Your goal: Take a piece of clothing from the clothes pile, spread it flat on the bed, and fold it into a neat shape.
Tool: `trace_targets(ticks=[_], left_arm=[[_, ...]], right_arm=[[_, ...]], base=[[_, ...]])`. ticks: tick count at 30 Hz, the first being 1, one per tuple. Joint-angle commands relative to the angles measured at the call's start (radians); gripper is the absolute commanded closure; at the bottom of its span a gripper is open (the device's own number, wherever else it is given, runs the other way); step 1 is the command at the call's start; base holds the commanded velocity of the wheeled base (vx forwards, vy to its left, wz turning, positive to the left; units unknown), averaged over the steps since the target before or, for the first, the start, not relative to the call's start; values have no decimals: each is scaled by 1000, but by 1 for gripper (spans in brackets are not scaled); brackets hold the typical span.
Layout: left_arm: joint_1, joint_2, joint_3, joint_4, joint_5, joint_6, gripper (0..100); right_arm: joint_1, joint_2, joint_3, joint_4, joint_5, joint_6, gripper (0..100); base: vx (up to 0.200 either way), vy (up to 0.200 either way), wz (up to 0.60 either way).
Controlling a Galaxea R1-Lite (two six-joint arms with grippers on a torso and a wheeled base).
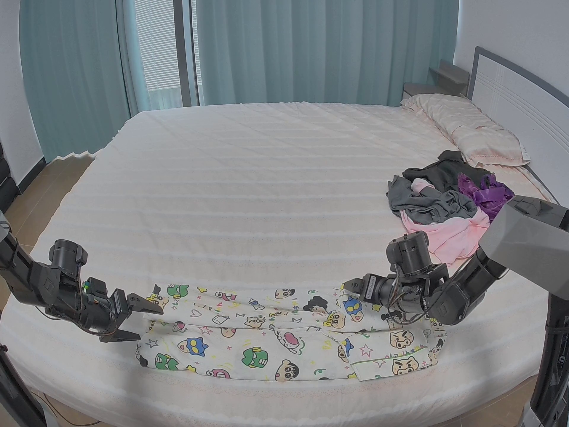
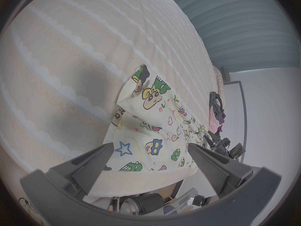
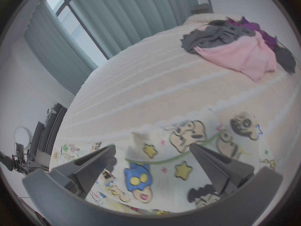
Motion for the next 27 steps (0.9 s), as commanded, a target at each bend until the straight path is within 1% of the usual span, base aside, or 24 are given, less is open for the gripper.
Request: trace_targets(ticks=[1, 6, 8, 11, 14, 19, 23, 27], left_arm=[[1, -16, -2, -2, 3, 0, 0], [2, -43, -10, -32, 18, -2, 0], [2, -37, -47, -75, 77, 0, 0], [-10, -8, -119, -82, 181, 0, 0], [-42, 49, -180, -82, 245, 7, 0], [-67, 102, -260, -54, 250, 3, 0], [-96, 130, -271, -43, 252, 6, 0], [-108, 133, -269, -43, 250, 4, 0]], right_arm=[[-29, -16, 67, -1, -1, 25, 0], [-42, -39, 102, -6, 1, 54, 0], [-39, -81, 111, -9, 2, 97, 0], [-34, -98, 120, -10, 1, 104, 0], [-34, -98, 120, -10, 1, 104, 0], [-29, -93, 125, -10, 1, 100, 0], [-28, -93, 128, -10, 1, 100, 0], [-26, -93, 128, -10, 1, 100, 0]], base=[[0, 0, 0], [0, 0, 0], [0, 0, 0], [0, 0, 0], [0, 0, 0], [0, 0, 0], [0, 0, 0], [0, 0, 0]])
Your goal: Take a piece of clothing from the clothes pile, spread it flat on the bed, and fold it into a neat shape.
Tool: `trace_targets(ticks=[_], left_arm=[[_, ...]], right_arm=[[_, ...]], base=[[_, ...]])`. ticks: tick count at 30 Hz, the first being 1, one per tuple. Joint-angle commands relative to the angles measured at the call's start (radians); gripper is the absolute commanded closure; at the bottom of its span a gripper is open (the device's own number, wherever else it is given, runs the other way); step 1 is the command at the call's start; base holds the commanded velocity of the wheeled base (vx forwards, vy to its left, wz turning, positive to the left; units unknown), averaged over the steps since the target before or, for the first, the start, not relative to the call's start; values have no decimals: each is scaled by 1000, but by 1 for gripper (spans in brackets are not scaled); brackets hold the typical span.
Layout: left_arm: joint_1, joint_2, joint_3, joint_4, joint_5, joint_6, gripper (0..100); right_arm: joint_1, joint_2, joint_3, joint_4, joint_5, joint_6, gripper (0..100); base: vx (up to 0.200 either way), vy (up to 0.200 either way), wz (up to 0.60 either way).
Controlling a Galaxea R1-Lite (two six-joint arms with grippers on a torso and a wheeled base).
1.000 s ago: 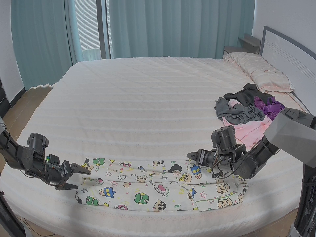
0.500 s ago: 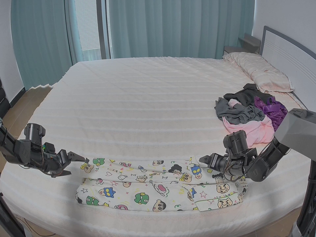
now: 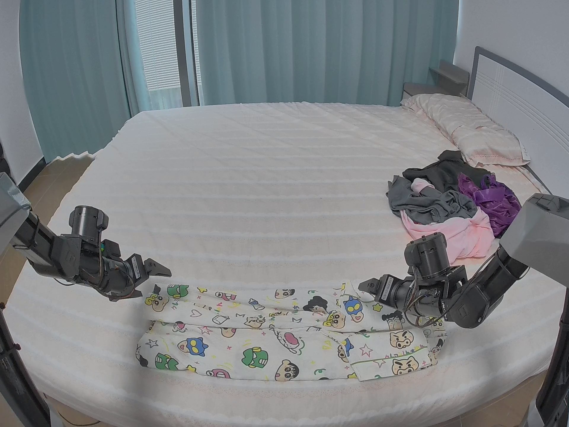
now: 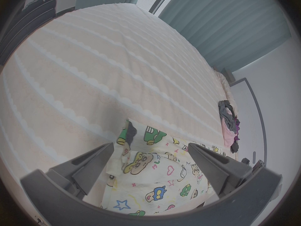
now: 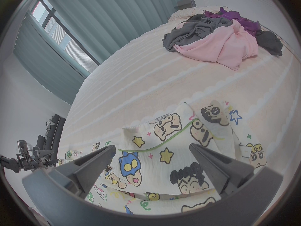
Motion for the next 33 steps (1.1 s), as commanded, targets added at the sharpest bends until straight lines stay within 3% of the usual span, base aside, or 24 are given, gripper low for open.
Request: trace_targets(ticks=[1, 8, 9, 25, 33], left_arm=[[-17, 28, -3, 1, -1, -1, 0], [-32, 56, 6, 1, 1, 0, 0], [-32, 62, 6, 1, 2, 0, 100], [-24, 25, -26, 1, 11, -6, 100], [-24, 24, -121, -8, -1, -8, 100]], right_arm=[[4, -1, 1, 0, 0, -2, 0], [8, -1, -1, 0, -1, -3, 0], [10, -1, 1, 1, -3, -3, 0], [1, 17, -14, 18, -3, -66, 0], [-8, 45, -30, 23, 2, -79, 0]], base=[[0, 0, 0], [0, 0, 0], [0, 0, 0], [0, 0, 0], [0, 0, 0]])
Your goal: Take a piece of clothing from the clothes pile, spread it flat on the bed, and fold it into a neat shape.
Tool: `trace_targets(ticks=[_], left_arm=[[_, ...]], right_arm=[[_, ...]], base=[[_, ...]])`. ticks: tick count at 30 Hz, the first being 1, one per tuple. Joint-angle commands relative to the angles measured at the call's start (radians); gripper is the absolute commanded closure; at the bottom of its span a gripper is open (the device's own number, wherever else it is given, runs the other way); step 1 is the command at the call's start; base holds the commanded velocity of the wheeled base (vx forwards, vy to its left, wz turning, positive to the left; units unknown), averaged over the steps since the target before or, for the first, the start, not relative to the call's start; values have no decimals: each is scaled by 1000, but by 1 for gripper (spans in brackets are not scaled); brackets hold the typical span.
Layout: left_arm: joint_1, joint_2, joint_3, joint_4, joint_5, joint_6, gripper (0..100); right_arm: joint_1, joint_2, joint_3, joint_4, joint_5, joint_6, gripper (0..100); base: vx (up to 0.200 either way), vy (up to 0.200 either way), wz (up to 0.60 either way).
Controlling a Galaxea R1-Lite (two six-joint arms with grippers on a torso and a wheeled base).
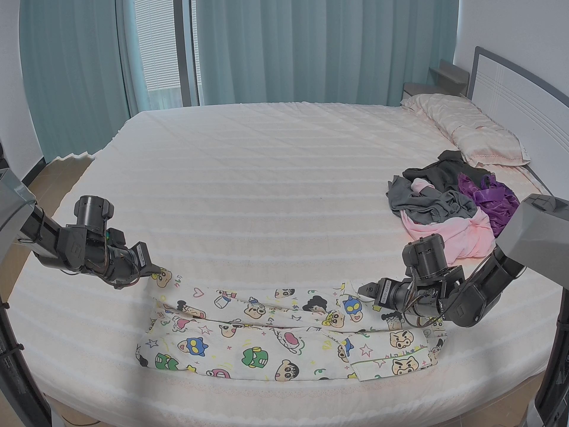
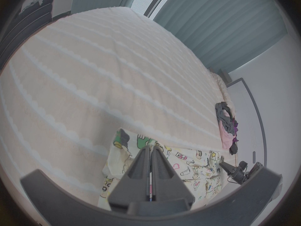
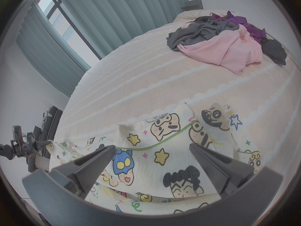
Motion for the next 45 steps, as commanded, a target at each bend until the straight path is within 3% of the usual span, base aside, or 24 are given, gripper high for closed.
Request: trace_targets(ticks=[1, 7, 14, 28, 37, 45], left_arm=[[1, -3, -50, -7, -12, 1, 100], [-1, 11, -105, -35, -65, 2, 100], [1, 40, -91, -182, -95, -3, 100], [59, 43, 167, -438, -97, 7, 100], [73, 6, 297, -443, -97, 108, 100], [73, -1, 314, -443, -97, 113, 100]], right_arm=[[-3, 32, -14, 1, 1, -1, 0], [-9, 57, -40, 10, 3, -1, 0], [-9, 65, -43, 9, 6, 1, 0], [-9, 69, -34, 7, 6, 12, 0], [-18, -7, -20, 9, 12, 65, 0], [-69, -127, 112, -2, 12, 73, 0]], base=[[0, 0, 0], [0, 0, 0], [0, 0, 0], [0, 0, 0], [0, 0, 0], [0, 0, 0]])
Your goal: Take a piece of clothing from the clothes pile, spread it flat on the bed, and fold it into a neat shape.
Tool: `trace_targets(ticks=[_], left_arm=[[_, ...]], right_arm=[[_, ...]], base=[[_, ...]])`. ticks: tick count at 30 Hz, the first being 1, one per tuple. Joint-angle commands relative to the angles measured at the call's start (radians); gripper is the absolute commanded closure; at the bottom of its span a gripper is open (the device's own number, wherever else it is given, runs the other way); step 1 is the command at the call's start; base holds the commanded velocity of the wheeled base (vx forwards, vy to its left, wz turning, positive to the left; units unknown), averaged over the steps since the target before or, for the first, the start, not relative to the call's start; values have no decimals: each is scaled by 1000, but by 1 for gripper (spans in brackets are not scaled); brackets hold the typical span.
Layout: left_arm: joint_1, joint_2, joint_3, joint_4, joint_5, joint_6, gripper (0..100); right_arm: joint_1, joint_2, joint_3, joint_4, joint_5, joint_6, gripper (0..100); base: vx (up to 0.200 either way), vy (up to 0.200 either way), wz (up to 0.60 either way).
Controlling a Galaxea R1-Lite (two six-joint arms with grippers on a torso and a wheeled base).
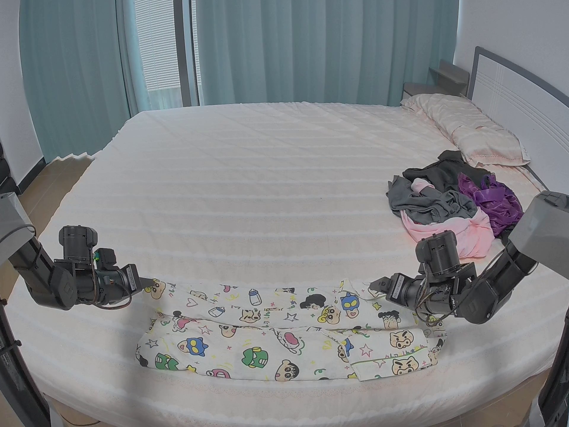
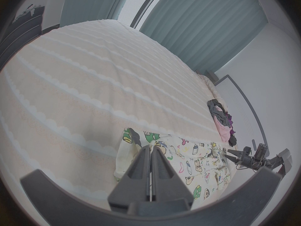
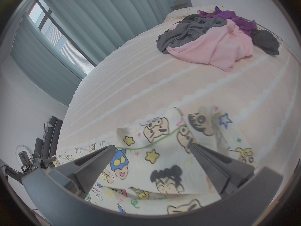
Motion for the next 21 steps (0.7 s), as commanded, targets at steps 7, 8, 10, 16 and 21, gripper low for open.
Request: trace_targets(ticks=[7, 8, 10, 16, 21], left_arm=[[1, -9, 11, 0, 0, 1, 100], [1, -9, 11, 0, 0, 1, 100], [1, -9, 8, 0, 0, 1, 100], [1, -9, 8, 0, 0, 0, 100], [1, -9, 4, 0, 0, 0, 100]], right_arm=[[-73, -121, 191, -13, 1, 5, 0], [-73, -120, 194, -13, 1, 7, 0], [-73, -109, 204, -13, 2, 7, 0], [-70, -55, 179, -19, 36, 7, 0], [-70, 11, 144, -39, 48, 5, 100]], base=[[0, 0, 0], [0, 0, 0], [0, 0, 0], [0, 0, 0], [0, 0, 0]])
